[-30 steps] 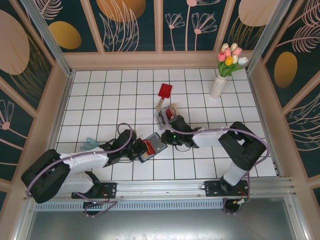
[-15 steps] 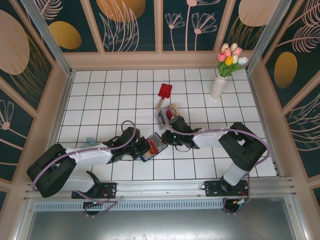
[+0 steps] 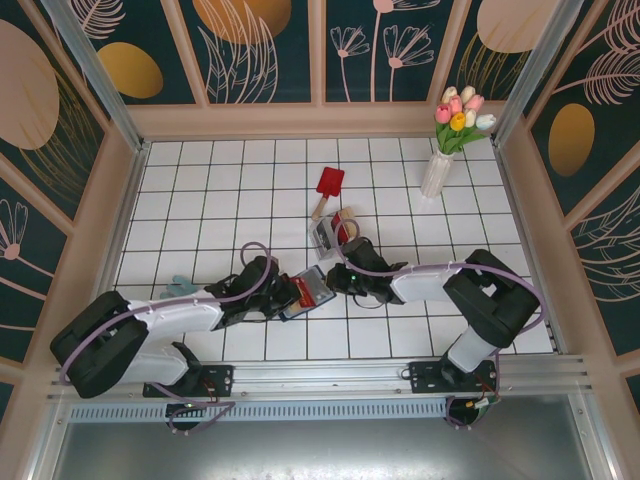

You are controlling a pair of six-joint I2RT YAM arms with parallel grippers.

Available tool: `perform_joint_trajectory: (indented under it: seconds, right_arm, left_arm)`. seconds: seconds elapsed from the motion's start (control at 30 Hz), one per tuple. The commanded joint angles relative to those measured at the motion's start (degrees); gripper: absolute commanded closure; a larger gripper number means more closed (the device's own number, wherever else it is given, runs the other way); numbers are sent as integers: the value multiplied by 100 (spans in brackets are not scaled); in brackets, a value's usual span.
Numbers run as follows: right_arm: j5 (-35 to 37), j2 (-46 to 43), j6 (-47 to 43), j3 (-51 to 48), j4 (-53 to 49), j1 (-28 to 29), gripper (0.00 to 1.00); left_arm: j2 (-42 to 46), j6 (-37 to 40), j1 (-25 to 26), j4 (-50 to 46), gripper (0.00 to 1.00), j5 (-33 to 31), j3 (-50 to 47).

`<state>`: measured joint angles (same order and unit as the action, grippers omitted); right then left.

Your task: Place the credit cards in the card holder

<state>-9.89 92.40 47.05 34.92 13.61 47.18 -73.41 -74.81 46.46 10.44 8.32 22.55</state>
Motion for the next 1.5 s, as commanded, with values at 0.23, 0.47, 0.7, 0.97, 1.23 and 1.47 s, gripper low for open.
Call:
perform_joint_trajectory:
  seconds: [0.23, 0.47, 0.7, 0.97, 1.23, 1.47]
  right_arm:
    - [-398, 82, 93, -173, -417, 197, 93]
    - [-280, -7, 64, -176, -533, 213, 93]
    - [-206, -53, 31, -140, -587, 213, 93]
    - [-259, -65, 16, -119, -549, 212, 93]
    - [-302, -14, 36, -95, -482, 213, 92]
    - [-285, 27, 4, 4, -535, 212, 92]
  left_arm:
    - [-88, 174, -27, 2, 100, -382, -123]
    - [-449, 722, -36, 235, 100, -88, 54]
    - [-225, 861, -215, 515, 100, 148, -224]
    - [63, 994, -313, 332, 93, 69, -344]
    - [-176, 1329, -313, 241, 83, 143, -125]
    - [-326, 1535, -316, 96, 90, 115, 95]
